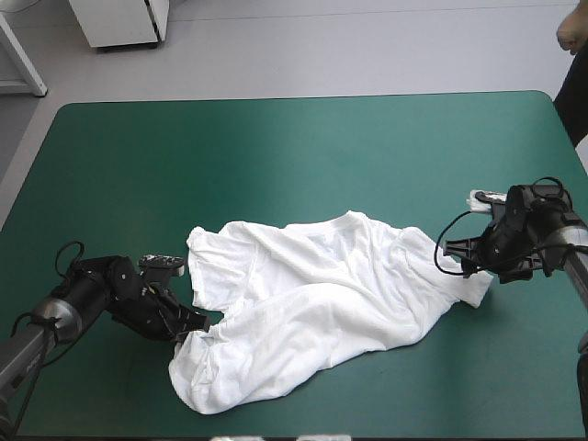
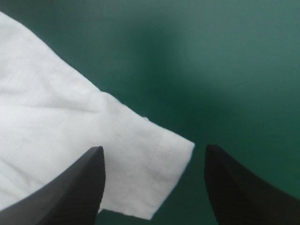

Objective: Fold the cloth

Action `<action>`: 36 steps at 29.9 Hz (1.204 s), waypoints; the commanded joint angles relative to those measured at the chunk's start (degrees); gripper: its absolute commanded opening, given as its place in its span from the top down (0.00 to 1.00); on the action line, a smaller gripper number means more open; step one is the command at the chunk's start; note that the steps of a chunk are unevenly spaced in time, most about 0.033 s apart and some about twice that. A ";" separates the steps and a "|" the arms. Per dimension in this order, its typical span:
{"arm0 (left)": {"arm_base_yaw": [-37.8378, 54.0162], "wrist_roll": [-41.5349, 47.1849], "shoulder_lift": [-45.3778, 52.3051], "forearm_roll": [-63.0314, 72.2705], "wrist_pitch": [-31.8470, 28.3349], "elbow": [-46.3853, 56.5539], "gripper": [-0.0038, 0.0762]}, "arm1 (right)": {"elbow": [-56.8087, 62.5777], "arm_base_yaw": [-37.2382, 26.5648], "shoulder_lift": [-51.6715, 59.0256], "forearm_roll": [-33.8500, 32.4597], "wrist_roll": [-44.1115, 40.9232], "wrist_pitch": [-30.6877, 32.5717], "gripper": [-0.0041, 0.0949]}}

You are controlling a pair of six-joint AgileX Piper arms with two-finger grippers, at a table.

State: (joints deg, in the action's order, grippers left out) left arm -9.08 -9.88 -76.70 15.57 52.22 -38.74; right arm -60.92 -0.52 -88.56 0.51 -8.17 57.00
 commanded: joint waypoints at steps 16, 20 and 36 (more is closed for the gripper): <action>-0.44 0.52 0.02 -1.37 1.28 -0.17 0.96 | 7.44 -0.48 -3.91 3.14 0.39 -5.99 0.96; -0.44 0.52 0.14 -1.72 2.03 -2.10 0.96 | 7.34 -0.48 -0.22 3.18 0.39 -5.73 0.98; -0.44 1.32 8.93 -1.99 18.32 -36.87 0.96 | -12.61 -0.48 27.23 6.65 4.04 4.69 0.98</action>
State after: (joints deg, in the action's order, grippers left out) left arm -9.18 -9.06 -69.81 12.55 68.32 -68.17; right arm -66.66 -0.64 -64.95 6.69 -4.94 61.24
